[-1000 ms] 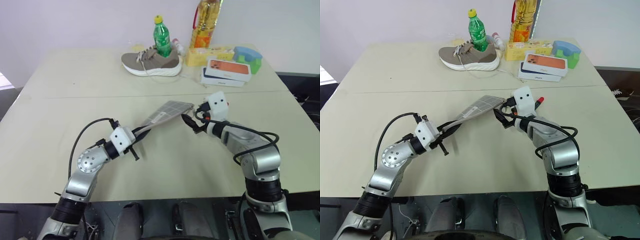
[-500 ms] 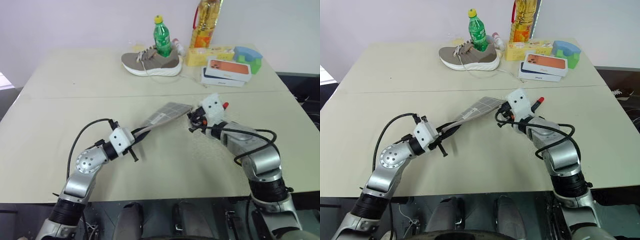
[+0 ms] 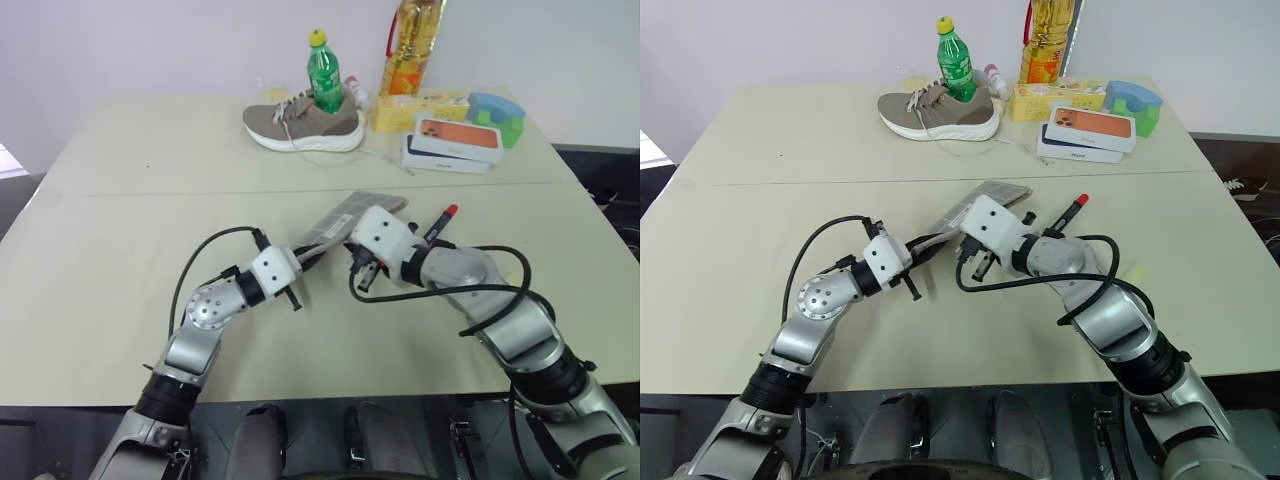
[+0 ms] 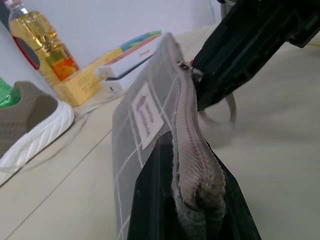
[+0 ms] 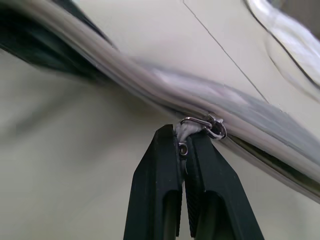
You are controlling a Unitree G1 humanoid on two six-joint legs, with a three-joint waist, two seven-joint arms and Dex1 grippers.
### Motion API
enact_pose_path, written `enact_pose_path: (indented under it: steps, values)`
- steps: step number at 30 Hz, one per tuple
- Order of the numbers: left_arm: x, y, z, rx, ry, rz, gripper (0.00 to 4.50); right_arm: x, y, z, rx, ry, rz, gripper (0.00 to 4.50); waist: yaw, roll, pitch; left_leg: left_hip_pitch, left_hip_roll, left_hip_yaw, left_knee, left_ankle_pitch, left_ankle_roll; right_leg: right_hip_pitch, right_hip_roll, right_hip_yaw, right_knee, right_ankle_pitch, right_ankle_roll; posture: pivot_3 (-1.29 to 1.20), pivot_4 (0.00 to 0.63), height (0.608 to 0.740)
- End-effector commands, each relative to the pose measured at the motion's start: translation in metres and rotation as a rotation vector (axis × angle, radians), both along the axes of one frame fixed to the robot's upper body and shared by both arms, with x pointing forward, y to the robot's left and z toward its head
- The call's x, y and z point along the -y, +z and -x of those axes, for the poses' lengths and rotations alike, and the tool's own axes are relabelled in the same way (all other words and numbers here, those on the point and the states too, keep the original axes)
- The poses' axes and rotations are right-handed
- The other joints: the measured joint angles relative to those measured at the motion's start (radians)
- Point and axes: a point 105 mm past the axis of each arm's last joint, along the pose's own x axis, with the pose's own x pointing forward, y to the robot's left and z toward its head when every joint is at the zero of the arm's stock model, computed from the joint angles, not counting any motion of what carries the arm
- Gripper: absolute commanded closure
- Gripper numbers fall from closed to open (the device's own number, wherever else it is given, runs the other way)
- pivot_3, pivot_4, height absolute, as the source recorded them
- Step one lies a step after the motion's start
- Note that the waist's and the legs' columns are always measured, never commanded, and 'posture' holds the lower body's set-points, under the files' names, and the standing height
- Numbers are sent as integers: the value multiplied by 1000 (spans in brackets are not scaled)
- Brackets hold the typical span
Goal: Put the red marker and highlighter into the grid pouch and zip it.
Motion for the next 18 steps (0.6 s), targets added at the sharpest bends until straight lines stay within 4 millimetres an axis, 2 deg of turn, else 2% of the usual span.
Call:
enact_pose_path:
  steps: [1, 5, 14, 17, 18]
  values:
    - [11, 8, -4, 43, -1, 18, 4500, -31, 19, 22, 48, 158, -18, 4437, 0, 0, 0, 0, 0, 0, 0, 0, 0, 0, 0, 0, 0, 0, 0, 0, 150, 740]
    - [22, 12, -8, 52, 8, 52, 4500, -45, 17, 30, 34, 234, -1, 4437, 0, 0, 0, 0, 0, -1, 0, 0, 0, 0, 0, 0, 0, 0, 0, 0, 150, 740]
    - [24, 18, -23, 57, 95, 108, 4500, -45, 15, 32, 5, 274, 11, 4437, 0, 0, 0, 0, 0, -1, 1, 0, 0, 0, 0, 0, 0, 0, 0, 0, 150, 740]
    - [23, 18, -26, 63, 112, 106, 4500, -45, 15, 35, -16, 284, -3, 3490, 0, -1, 0, 0, 0, -1, 1, 0, 0, 0, 0, 0, 0, 0, 0, 0, 150, 740]
    - [23, 19, -27, 66, 119, 108, 4500, -43, 15, 35, -19, 282, -9, 3026, 0, -1, 0, 0, 0, -1, 1, 0, 0, 0, 0, 0, 0, 0, 0, 0, 150, 740]
